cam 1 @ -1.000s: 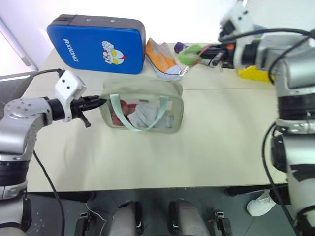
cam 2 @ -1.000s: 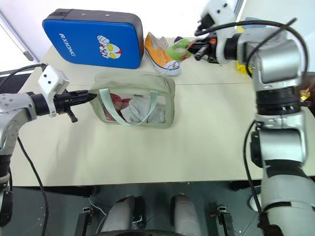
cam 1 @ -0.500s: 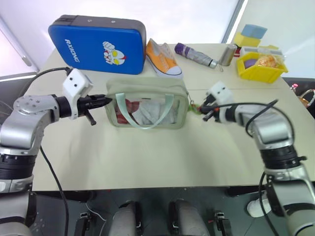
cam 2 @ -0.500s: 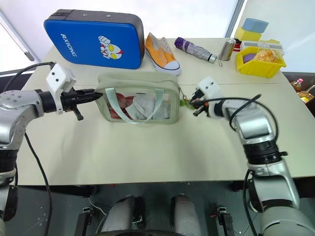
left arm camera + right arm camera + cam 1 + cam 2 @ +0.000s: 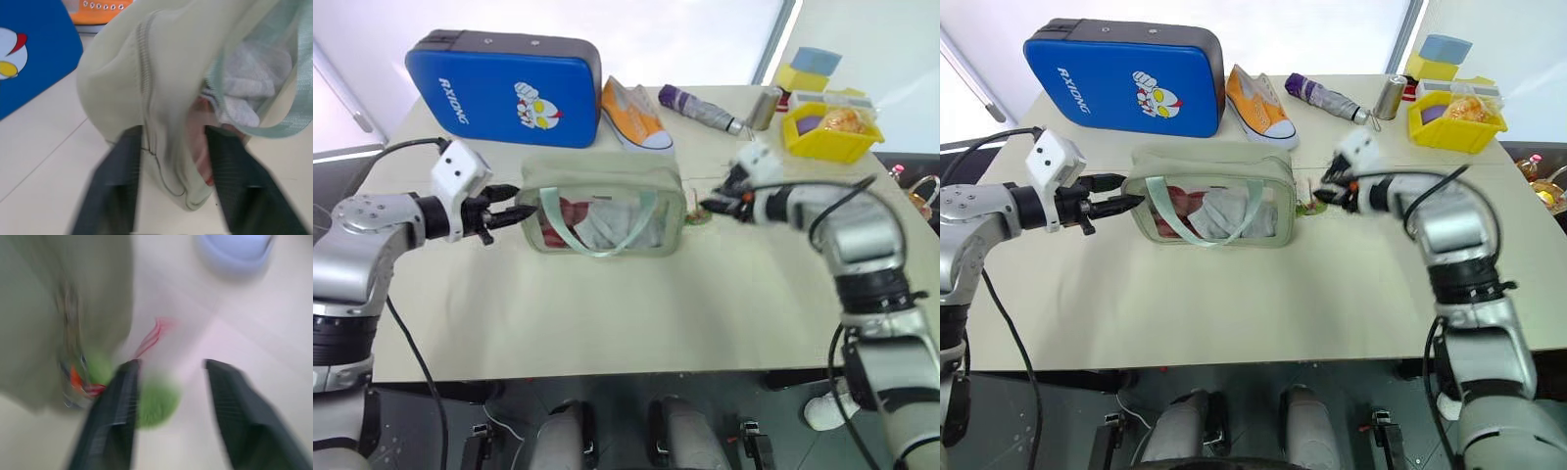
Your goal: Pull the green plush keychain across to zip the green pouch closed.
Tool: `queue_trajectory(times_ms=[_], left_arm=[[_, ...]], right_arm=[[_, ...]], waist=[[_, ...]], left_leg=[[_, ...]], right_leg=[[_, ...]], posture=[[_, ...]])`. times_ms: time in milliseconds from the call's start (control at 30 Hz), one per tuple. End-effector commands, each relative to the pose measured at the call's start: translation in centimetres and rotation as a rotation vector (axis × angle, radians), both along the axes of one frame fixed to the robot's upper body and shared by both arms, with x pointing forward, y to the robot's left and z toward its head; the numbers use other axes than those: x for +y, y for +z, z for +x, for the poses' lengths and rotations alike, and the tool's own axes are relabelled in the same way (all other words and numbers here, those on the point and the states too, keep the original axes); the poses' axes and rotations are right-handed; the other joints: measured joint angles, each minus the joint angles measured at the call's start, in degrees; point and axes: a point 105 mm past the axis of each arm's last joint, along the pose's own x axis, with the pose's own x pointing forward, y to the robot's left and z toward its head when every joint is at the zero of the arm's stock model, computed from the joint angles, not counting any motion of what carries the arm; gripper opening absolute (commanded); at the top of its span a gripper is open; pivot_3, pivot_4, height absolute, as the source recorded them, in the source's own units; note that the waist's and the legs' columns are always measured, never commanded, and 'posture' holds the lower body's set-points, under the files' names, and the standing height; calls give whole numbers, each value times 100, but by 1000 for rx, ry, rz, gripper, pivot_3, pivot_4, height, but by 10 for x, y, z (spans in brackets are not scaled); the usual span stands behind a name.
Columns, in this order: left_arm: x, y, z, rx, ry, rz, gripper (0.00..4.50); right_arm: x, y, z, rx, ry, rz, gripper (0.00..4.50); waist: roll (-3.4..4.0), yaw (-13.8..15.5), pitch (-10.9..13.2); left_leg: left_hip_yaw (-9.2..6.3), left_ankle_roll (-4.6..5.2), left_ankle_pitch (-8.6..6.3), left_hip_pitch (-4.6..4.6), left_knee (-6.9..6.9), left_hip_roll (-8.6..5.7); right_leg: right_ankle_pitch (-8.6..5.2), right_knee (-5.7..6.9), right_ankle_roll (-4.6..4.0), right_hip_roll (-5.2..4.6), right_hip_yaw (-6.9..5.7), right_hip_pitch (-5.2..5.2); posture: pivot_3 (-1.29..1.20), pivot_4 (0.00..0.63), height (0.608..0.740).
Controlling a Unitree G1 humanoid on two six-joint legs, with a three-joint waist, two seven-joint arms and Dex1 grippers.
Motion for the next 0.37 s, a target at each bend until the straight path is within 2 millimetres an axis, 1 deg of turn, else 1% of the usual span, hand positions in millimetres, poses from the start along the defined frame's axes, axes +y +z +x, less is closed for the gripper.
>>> queue_trajectory(times_ms=[33, 67, 200, 267, 333, 367], left_arm=[[13, 29, -6, -49, 8, -32, 4152], [15, 33, -8, -48, 6, -33, 4490], [26, 43, -8, -63, 34, -24, 4490], [32, 53, -8, -67, 39, -57, 4490], [33, 55, -7, -62, 40, -68, 4490], [32, 53, -6, -64, 43, -57, 4490]], right_arm=[[0, 42, -14, -54, 115, 62, 4094], [1, 50, -18, -60, 149, 71, 4476], [7, 64, -35, -52, 269, 71, 4476], [18, 74, -50, -50, 366, 96, 4476], [25, 76, -55, -52, 399, 110, 4476], [27, 75, -55, -51, 399, 120, 4476]], waist=[[-2, 3, -1], [-3, 4, -1], [-2, 6, -1], [-2, 14, 0], [-2, 15, -1], [-2, 15, -1]], left_leg=[[0, 0, 0, 0, -3, 0], [0, 1, -1, -1, -2, 0], [1, 2, -1, -2, -1, -2], [1, 2, -1, -2, -1, -1], [1, 2, -1, -1, 0, -1], [1, 2, -1, -1, 0, -1]], right_leg=[[0, -3, 0, -1, 0, 0], [0, -4, 0, -1, 0, 0], [0, -7, 0, -4, 0, 1], [0, -5, 0, -4, 0, 1], [0, -4, 0, -3, 0, 0], [0, -4, 0, -4, 0, 0]], posture=[[0, 150, 740], [0, 150, 740], [0, 150, 740], [0, 150, 740], [0, 150, 740], [0, 150, 740]])
